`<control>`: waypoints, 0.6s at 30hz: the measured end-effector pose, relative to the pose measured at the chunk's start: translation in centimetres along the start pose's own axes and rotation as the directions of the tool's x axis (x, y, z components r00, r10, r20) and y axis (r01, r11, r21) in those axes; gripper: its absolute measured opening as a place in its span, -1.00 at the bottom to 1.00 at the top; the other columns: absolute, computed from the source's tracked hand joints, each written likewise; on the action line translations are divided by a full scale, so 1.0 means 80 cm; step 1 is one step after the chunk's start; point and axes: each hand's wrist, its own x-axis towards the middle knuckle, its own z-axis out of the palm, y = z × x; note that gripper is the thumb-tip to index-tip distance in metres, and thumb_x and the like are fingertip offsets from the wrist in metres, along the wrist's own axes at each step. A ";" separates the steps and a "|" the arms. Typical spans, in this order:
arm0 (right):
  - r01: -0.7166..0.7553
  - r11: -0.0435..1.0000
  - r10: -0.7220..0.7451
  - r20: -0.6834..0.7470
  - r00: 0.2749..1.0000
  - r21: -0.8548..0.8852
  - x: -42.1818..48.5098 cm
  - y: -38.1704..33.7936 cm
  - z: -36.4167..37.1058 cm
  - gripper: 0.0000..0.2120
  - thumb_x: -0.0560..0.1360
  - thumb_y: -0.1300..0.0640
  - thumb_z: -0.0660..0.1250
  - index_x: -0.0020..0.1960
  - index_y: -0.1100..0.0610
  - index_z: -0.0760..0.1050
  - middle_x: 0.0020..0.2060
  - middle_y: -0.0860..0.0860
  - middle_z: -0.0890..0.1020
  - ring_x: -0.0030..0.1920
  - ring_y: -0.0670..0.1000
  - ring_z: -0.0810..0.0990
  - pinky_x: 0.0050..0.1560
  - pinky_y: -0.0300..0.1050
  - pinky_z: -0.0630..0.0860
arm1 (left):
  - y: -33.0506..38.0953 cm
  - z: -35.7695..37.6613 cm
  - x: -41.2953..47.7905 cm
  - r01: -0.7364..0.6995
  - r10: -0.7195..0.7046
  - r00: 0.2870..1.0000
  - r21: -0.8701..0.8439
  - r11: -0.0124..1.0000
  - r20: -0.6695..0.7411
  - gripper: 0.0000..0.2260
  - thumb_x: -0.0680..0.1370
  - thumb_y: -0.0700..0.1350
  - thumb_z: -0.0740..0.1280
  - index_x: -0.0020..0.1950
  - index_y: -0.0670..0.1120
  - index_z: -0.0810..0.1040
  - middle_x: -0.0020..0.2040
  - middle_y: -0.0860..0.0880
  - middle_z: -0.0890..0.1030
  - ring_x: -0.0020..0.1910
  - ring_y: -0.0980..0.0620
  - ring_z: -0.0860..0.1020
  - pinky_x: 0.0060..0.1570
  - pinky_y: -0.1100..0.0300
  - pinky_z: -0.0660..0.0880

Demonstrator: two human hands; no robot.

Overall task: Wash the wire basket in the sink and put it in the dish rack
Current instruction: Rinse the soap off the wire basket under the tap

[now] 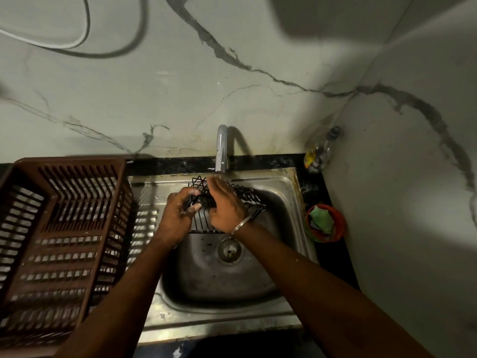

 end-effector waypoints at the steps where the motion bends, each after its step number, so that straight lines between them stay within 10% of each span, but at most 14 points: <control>1: 0.040 0.999 -0.040 0.010 0.999 -0.019 -0.001 -0.001 0.000 -0.15 0.47 0.30 0.36 0.67 0.20 0.06 0.64 0.18 0.15 0.65 0.15 0.07 0.63 0.02 0.10 | 0.001 -0.003 0.001 0.006 -0.006 1.000 -0.003 1.000 -0.007 -0.66 0.62 -0.31 0.41 0.25 0.09 0.58 0.26 -0.11 0.50 0.25 0.07 0.55 0.30 0.01 0.54; 11: 0.031 0.997 -0.042 -0.176 0.983 -0.066 -0.017 0.013 0.003 -0.39 0.51 0.36 0.32 0.55 0.24 0.35 0.51 0.21 0.42 0.54 0.20 0.35 0.54 0.15 0.32 | 0.003 -0.006 -0.006 0.086 -0.089 0.996 -0.118 0.989 -0.025 -0.71 0.66 -0.28 0.37 0.25 0.08 0.57 0.33 0.01 0.54 0.23 0.26 0.53 0.24 -0.03 0.60; 18: 0.065 0.962 -0.097 -0.110 0.989 -0.266 -0.006 0.026 -0.009 -0.35 0.44 0.49 0.34 0.50 0.22 0.43 0.45 0.21 0.50 0.49 0.25 0.42 0.55 0.14 0.30 | 0.010 -0.002 -0.008 0.158 -0.156 0.987 -0.066 0.985 0.034 -0.26 0.62 -0.35 0.39 0.62 0.29 0.28 0.55 0.02 0.33 0.52 -0.16 0.39 0.28 0.06 0.55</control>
